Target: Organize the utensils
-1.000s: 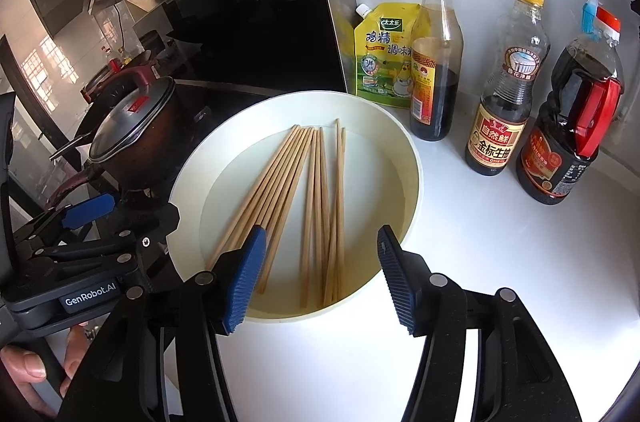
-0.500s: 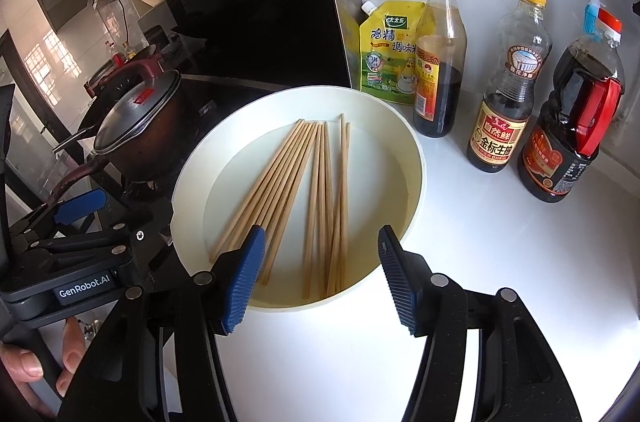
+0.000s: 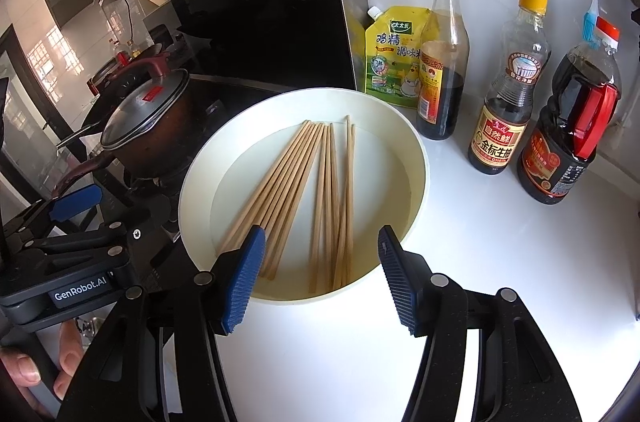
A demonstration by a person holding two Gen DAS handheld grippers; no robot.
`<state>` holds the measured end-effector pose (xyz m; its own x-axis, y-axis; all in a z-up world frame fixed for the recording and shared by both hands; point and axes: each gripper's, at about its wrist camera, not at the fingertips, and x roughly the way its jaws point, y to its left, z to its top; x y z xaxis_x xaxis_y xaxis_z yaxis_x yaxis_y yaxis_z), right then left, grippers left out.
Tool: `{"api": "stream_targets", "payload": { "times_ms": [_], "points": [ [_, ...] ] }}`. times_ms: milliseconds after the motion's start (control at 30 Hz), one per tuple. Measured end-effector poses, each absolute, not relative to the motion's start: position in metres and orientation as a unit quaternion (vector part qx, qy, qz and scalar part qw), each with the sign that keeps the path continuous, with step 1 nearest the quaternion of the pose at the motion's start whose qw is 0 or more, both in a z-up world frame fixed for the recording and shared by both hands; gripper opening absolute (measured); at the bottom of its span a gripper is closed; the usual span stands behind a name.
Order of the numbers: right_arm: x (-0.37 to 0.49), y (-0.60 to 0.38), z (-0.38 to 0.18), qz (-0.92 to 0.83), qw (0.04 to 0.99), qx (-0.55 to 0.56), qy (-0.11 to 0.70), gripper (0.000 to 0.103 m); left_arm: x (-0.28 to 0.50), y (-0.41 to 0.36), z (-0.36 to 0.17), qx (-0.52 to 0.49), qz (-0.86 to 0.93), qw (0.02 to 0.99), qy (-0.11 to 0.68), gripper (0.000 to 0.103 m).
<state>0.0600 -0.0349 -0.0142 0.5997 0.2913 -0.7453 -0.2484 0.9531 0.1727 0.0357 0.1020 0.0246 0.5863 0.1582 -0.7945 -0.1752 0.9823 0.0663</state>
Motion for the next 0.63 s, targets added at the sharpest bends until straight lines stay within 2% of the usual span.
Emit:
{"api": "stream_targets", "payload": {
  "times_ms": [633],
  "points": [
    [0.0545,-0.0345,-0.015,0.152,0.894,0.027,0.421,0.056,0.0303,0.1029,0.0244,-0.014,0.086,0.888,0.451,0.097]
  ]
}}
